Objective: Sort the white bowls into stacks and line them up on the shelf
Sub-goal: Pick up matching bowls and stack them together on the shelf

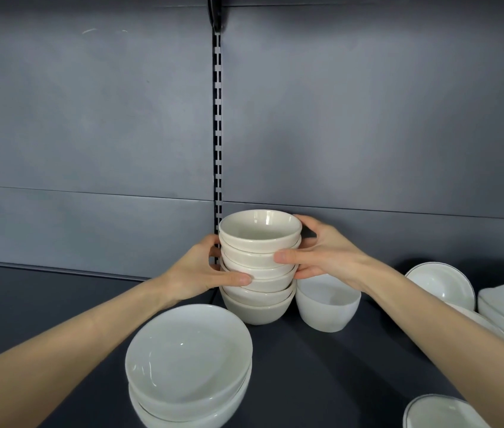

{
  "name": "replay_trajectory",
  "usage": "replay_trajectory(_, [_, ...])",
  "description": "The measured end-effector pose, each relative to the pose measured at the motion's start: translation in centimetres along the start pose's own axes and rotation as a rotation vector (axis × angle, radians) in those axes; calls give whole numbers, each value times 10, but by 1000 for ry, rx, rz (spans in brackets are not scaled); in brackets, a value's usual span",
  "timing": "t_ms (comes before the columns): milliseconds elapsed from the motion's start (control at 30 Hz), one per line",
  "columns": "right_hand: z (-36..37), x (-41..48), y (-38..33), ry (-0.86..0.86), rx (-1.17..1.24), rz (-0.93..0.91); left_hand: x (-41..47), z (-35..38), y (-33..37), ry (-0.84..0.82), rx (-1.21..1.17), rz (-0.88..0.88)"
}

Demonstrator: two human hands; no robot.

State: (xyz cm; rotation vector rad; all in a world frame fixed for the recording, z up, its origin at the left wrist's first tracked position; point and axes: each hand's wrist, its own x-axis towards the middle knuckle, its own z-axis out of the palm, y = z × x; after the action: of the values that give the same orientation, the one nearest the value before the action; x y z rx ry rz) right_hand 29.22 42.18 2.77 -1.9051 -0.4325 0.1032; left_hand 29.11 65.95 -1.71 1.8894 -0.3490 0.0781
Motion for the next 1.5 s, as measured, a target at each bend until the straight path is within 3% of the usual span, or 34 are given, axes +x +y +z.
replay_trajectory(967, [2,-5,8,34,37,29,2,-3,3,-68,69,20])
replay_trajectory(1500, [4,-2,3,39,23,4,3,-2,-8,25,65,30])
